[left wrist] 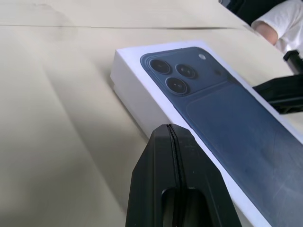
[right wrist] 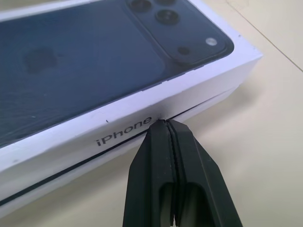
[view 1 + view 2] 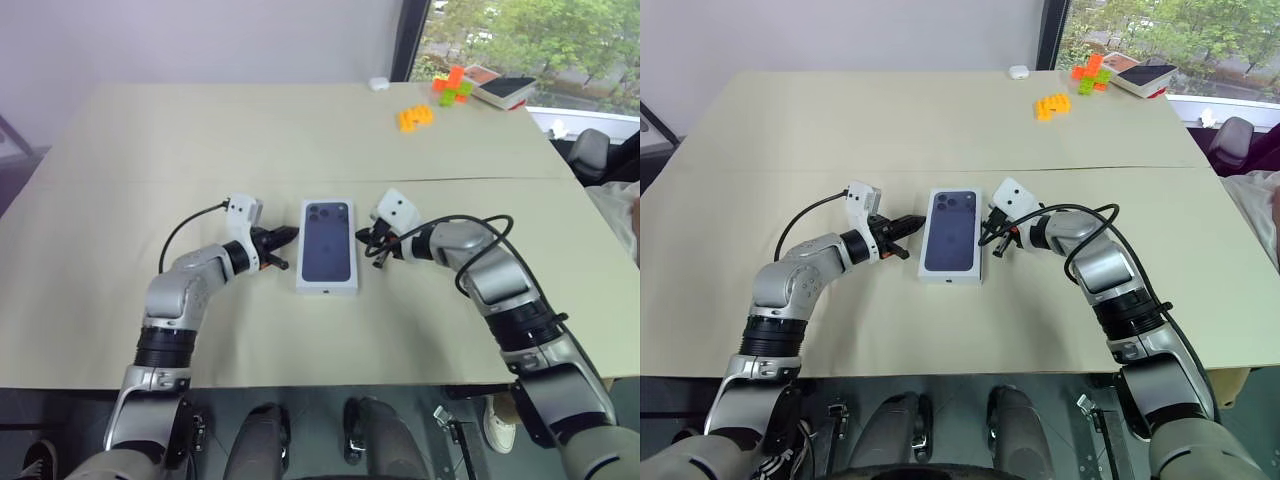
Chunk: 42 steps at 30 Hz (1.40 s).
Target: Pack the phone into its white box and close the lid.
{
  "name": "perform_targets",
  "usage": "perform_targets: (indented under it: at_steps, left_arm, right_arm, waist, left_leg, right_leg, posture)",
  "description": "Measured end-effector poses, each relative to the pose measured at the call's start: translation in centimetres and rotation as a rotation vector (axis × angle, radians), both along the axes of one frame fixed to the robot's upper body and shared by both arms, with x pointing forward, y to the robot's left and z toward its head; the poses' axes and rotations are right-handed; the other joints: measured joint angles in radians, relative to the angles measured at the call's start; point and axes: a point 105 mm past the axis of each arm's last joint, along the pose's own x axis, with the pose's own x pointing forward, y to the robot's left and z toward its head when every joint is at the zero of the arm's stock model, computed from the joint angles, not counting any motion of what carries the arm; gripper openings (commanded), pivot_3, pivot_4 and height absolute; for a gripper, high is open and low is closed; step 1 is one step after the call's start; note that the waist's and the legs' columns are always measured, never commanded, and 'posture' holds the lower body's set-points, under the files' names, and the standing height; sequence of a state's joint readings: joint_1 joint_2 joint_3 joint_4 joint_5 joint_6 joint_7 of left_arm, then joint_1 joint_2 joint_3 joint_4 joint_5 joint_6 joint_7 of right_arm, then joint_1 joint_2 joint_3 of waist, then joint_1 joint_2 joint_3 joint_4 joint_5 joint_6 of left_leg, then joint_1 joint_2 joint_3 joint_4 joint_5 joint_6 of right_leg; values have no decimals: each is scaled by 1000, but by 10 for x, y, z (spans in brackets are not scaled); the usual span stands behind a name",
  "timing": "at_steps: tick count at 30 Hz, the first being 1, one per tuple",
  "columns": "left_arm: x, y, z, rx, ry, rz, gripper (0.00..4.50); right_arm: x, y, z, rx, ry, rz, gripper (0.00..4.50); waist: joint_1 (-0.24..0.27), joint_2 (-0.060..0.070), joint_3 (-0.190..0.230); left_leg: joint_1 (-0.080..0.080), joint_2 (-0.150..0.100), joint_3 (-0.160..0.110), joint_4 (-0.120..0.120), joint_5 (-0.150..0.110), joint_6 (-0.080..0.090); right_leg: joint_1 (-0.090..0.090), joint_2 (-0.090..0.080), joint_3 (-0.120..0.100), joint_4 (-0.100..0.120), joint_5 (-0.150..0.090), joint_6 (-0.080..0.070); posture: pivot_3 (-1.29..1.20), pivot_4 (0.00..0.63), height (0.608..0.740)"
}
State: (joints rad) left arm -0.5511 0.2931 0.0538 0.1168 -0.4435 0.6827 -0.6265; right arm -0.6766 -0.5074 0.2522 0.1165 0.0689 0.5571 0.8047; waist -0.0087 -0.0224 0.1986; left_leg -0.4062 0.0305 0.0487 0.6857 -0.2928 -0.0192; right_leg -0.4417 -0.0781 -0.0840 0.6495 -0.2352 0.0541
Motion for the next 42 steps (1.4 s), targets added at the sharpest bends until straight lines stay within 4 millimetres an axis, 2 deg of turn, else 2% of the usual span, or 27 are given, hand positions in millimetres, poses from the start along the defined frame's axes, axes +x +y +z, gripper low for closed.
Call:
perform_targets:
  at_steps: [8,25,34,38,42]
  left_arm:
    - [1,-2,3,-11,-8,1,0]
    - [2,-4,-12,4,27,23,0]
    - [5,-4,-13,41,1,35,0]
    - [7,3,-10,52,-25,58,0]
    - [17,19,7,42,-73,129,0]
  right_arm:
    - [1,0,-3,-12,1,-9,41]
    - [7,-3,-7,-33,-13,-37,41]
    - [9,-3,-8,-37,-17,-43,41]
    - [20,-11,3,-26,-61,-96,41]
    - [40,-27,41,60,-164,-199,41]
  waist:
    - [-1,0,0]
    - [-1,0,0]
    - [-1,0,0]
    - [-3,0,0]
    - [-2,0,0]
  left_leg:
    - [0,0,0,0,0,0]
    - [0,0,0,0,0,-1]
    - [0,0,0,0,0,-1]
    - [1,0,0,0,1,-1]
    - [1,0,0,0,2,-2]
  right_leg:
    - [0,0,0,0,0,0]
    - [0,0,0,1,0,0]
    - [0,0,0,1,0,0]
    - [0,0,0,1,0,0]
    - [0,0,0,1,1,0]
  posture:
    - [0,150,740]
    - [0,150,740]
    - [0,150,740]
    - [0,150,740]
    - [0,150,740]
